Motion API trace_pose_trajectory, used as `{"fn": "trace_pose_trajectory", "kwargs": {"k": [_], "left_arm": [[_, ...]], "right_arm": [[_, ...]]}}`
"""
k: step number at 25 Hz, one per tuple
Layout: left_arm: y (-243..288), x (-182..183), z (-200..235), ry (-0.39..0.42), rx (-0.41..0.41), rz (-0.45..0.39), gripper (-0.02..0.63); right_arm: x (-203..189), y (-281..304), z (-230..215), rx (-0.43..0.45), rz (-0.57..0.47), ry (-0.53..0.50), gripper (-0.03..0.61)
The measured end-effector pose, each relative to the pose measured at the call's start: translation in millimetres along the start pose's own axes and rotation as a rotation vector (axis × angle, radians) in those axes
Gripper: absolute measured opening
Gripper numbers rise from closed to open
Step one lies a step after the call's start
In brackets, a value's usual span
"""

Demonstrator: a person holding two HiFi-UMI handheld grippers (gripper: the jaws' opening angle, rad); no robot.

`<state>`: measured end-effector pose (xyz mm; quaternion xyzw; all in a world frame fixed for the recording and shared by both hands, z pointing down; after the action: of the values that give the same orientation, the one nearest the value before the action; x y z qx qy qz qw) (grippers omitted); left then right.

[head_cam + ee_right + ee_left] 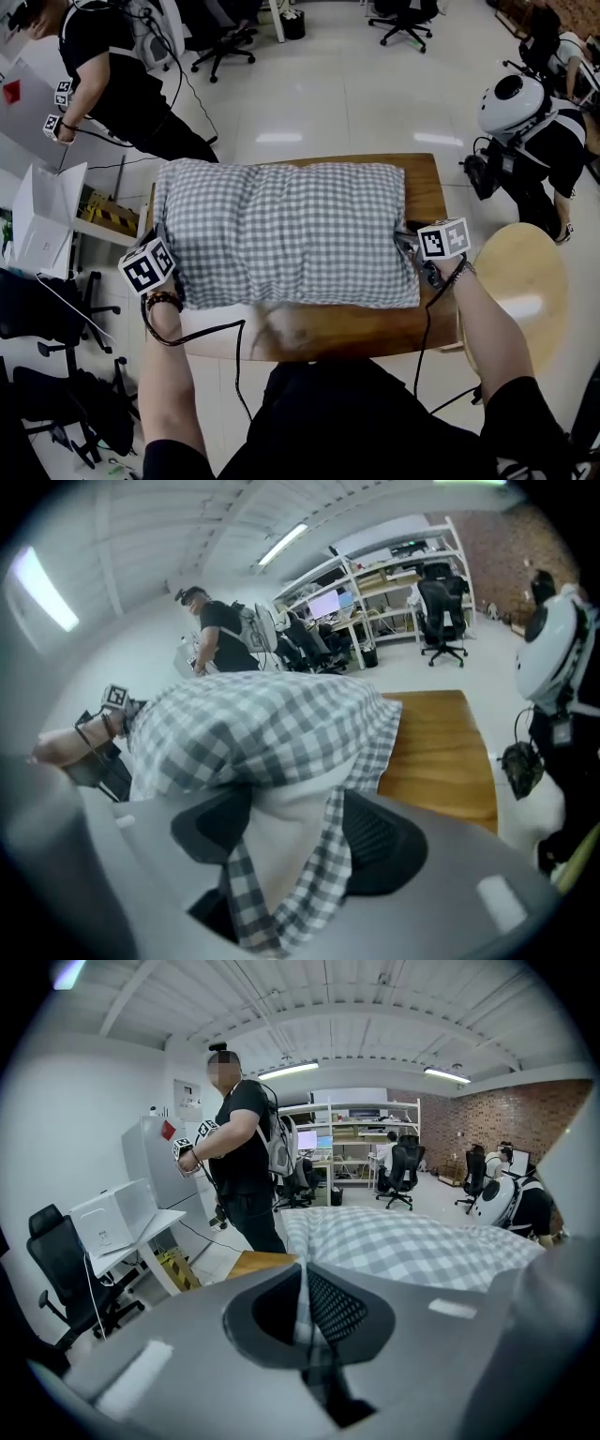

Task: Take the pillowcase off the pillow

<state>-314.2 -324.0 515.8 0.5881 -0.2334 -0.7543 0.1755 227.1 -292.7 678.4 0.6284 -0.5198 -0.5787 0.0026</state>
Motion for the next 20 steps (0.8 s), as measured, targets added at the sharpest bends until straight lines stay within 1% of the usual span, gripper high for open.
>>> {"fn": "trace_pose_trajectory", "kwargs": {"k": [3,5,8,12,14,17,19,20], "left_arm": [[-3,-1,2,-0.002,-0.008,0.000,0.006],[-6,-2,2,0.002,-0.002,-0.002,0.005],[-9,-4,0,0.004,0.008,-0.003,0.005],[-7,-3,2,-0.003,0.008,0.004,0.006],[-5,-4,0,-0.007,0.000,0.002,0.005],[-5,-8,-3,-0.006,0.004,0.000,0.005],[-6,-7,-2,-0.006,0.013,0.000,0.006],[-7,-5,-1,-0.008,0.014,-0.001,0.005]], "right_arm": [[-5,7,8,-0.049,0.041,-0.083,0.282],[-9,9,9,-0.061,0.050,-0.103,0.253],[-14,9,4,-0.060,0.044,-0.073,0.253],[-11,3,-1,-0.060,0.010,-0.011,0.251],[-12,0,-5,-0.060,-0.011,0.026,0.233],[-21,3,-8,-0.021,-0.028,0.112,0.173],[-20,2,-6,-0.007,-0.034,0.125,0.075],[-16,1,-5,-0.011,-0.037,0.113,0.041]]}}
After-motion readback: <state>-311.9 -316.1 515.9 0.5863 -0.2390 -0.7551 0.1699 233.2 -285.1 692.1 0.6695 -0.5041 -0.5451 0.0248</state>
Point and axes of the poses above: the fingertips, and each gripper's own axes: y forward along the fingers, z to its left, x out of its top, the point moved 3 cm from there along -y, backward along the fingers, and after that the axes turned 13 degrees about -y, right-handed, at the moved point
